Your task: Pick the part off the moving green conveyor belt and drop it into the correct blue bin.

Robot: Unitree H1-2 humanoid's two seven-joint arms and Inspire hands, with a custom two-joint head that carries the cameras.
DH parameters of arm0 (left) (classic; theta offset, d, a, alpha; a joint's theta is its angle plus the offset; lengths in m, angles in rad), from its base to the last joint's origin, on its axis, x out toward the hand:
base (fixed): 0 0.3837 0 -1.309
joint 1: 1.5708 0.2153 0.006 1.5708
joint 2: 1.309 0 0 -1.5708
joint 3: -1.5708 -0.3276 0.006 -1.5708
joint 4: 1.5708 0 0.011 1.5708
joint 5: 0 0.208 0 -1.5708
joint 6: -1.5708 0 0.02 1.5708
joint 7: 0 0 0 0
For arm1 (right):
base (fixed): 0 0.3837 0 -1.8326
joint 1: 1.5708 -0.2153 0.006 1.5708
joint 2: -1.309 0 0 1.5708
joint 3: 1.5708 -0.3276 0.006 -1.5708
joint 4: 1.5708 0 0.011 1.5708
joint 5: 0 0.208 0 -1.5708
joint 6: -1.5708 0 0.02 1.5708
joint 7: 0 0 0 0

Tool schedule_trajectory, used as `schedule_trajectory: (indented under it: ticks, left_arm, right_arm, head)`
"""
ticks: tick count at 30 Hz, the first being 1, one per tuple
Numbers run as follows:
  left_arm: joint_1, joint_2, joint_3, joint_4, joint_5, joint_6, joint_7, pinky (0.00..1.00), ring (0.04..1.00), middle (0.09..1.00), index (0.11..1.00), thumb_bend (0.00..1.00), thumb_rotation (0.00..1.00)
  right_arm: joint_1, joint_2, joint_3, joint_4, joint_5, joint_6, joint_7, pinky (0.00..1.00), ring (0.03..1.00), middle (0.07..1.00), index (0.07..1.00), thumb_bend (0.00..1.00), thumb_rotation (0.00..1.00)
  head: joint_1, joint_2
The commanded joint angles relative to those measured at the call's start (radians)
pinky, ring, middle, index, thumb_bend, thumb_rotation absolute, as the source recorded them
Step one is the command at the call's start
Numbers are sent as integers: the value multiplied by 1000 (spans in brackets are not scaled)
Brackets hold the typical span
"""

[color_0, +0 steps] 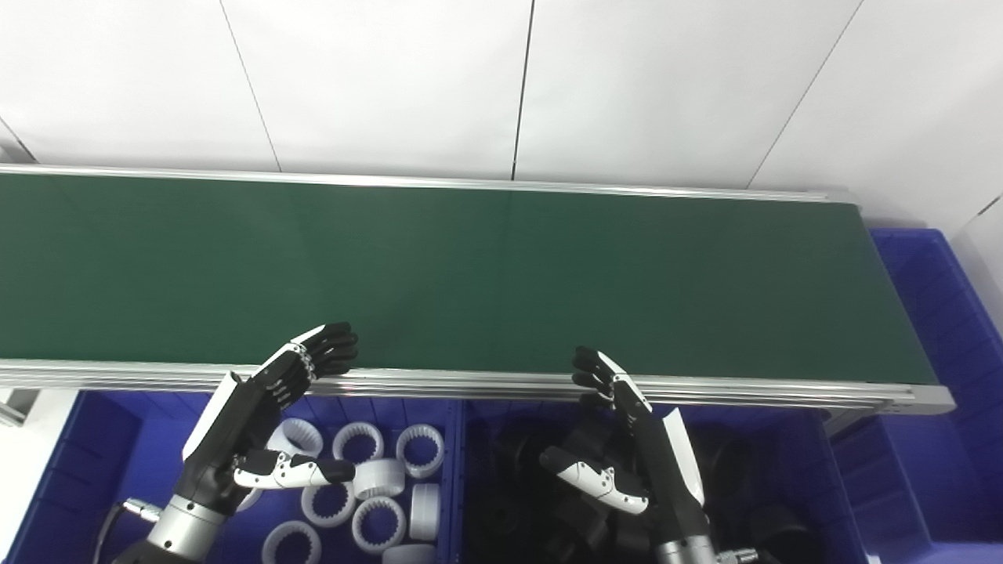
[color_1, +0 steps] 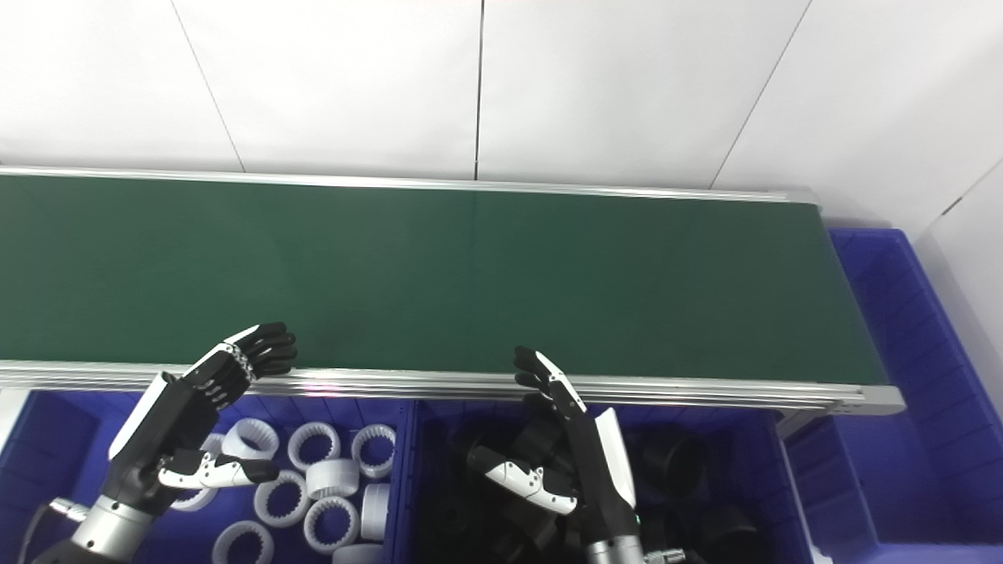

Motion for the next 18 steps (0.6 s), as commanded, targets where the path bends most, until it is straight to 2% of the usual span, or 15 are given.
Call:
schedule_trajectory:
  ticks: [1, 18]
  left_arm:
    - [-19, 4, 10, -6, -10, -45, -1, 778, 814, 845, 853, 959, 293]
    - [-26, 0, 15, -6, -9, -68, -16, 754, 795, 838, 848, 926, 244]
  right_arm:
    - [-3, 11, 5, -25, 0, -11, -8, 721, 803, 850, 869, 731, 516]
    - [-3, 9, 6, -33, 0, 0, -1, 721, 803, 851, 869, 725, 502]
  head:
    - [-1, 0]
    - [-3, 0]
